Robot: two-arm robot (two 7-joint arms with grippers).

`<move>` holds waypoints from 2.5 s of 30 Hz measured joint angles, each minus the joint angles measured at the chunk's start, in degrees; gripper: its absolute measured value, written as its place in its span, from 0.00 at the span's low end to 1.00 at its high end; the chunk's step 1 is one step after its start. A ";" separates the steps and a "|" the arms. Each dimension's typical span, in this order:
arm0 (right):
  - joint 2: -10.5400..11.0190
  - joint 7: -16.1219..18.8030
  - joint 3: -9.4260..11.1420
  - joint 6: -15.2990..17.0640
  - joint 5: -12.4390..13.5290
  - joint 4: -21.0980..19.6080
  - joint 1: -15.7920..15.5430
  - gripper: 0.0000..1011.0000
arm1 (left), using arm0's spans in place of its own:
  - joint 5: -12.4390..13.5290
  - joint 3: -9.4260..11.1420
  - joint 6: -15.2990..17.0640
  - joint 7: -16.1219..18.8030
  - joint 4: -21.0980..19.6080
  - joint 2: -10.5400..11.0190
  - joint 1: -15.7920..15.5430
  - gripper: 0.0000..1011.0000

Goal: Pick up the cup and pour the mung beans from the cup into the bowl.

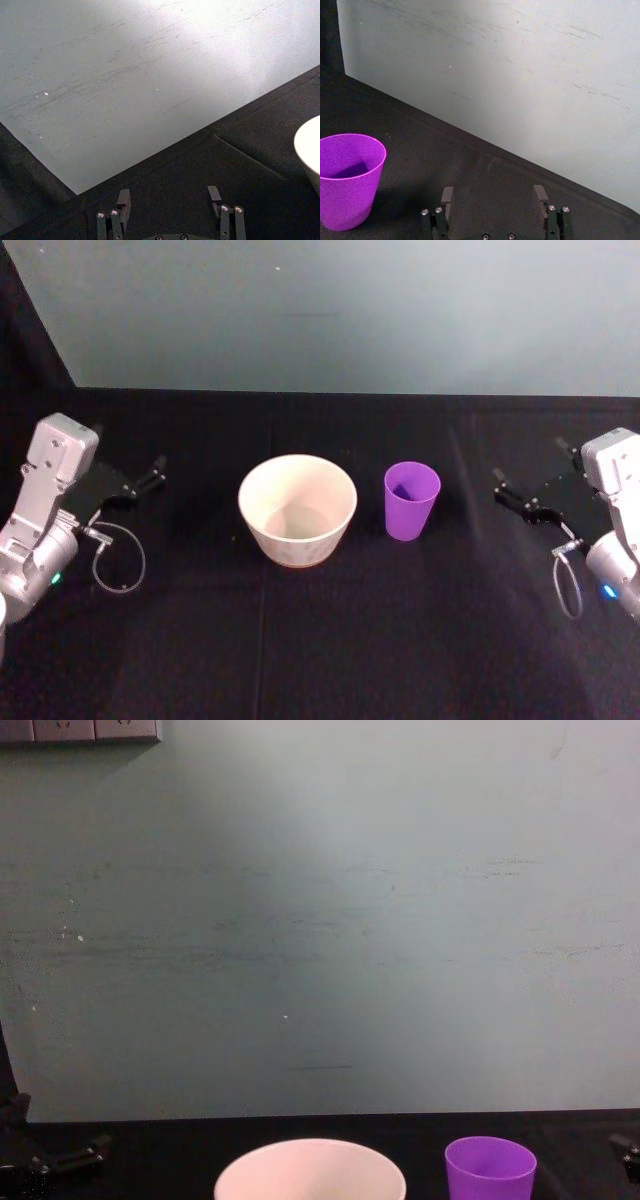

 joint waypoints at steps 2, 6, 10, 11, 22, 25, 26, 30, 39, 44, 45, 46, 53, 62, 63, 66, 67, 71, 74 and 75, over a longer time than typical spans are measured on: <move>0.00 0.00 0.00 0.00 0.00 0.00 0.00 0.99 | 0.00 0.00 0.00 0.00 0.00 0.00 0.00 0.99; 0.00 0.00 0.00 0.00 0.00 0.00 0.00 0.99 | 0.00 0.00 0.00 0.00 0.00 0.00 0.00 0.99; 0.00 0.00 0.00 0.00 0.00 0.00 0.00 0.99 | 0.00 0.00 0.00 0.00 0.00 0.00 0.00 0.99; 0.00 0.00 0.00 0.00 0.00 0.00 0.00 0.99 | 0.00 0.00 0.00 0.00 0.00 0.00 0.00 0.99; 0.00 0.00 0.00 0.00 0.00 0.00 0.00 0.99 | 0.00 0.00 0.00 0.00 0.00 0.00 0.00 0.99; 0.00 0.00 0.00 0.00 0.00 0.00 0.00 0.99 | 0.00 0.00 0.00 0.00 0.00 0.00 0.00 0.99; 0.00 0.00 0.01 0.00 -0.01 0.00 0.00 0.99 | 0.00 0.00 0.00 0.00 0.00 0.00 0.00 0.99; 0.11 0.90 0.31 -0.07 -0.08 -0.59 -0.88 0.99 | 0.00 0.00 0.00 0.00 0.00 0.00 0.00 0.99; 1.10 6.66 0.89 -0.04 2.65 -3.64 -4.41 0.99 | 0.00 0.00 0.00 0.00 0.00 0.00 0.00 0.99; 1.17 9.79 0.76 0.51 3.92 -5.30 -6.04 0.99 | 0.00 0.00 0.00 0.00 0.00 0.00 0.00 0.99; 0.89 10.43 0.62 0.57 4.01 -5.38 -6.25 0.99 | 0.00 0.00 0.00 0.00 0.00 0.00 0.00 0.99; 0.72 10.74 0.54 0.57 4.04 -5.38 -6.31 0.99 | 0.00 0.00 0.00 0.00 0.00 0.00 0.00 0.99; -1.78 12.89 -0.17 0.84 4.29 -4.74 -5.69 0.99 | 0.00 0.00 0.00 0.00 0.00 0.00 0.00 0.99; -7.51 14.69 -0.96 2.09 4.20 0.11 -1.54 0.99 | 0.00 0.00 0.00 0.00 0.00 0.00 0.00 0.99; -7.97 14.88 -1.01 2.11 4.24 0.55 -1.18 0.99 | 0.00 0.00 0.00 0.00 0.00 0.00 0.00 0.99; -9.79 15.21 -1.17 2.21 4.11 2.51 0.24 0.99 | 0.00 0.00 0.00 0.00 0.00 0.00 0.00 0.99; -10.75 15.21 -1.16 2.23 4.04 3.46 0.95 0.99 | 0.00 0.00 0.00 0.00 0.00 0.00 0.00 0.99; -12.50 15.13 -1.01 2.35 3.78 5.25 2.12 0.99 | 0.00 0.00 0.00 0.00 0.00 0.00 0.00 0.99; -14.00 14.80 -0.67 2.49 3.36 6.77 3.08 0.99 | 0.00 0.00 0.00 0.00 0.00 0.00 0.00 0.99; -14.24 14.79 -0.60 2.52 3.27 6.99 3.20 0.99 | 0.00 0.00 0.00 0.00 0.00 0.00 0.00 0.99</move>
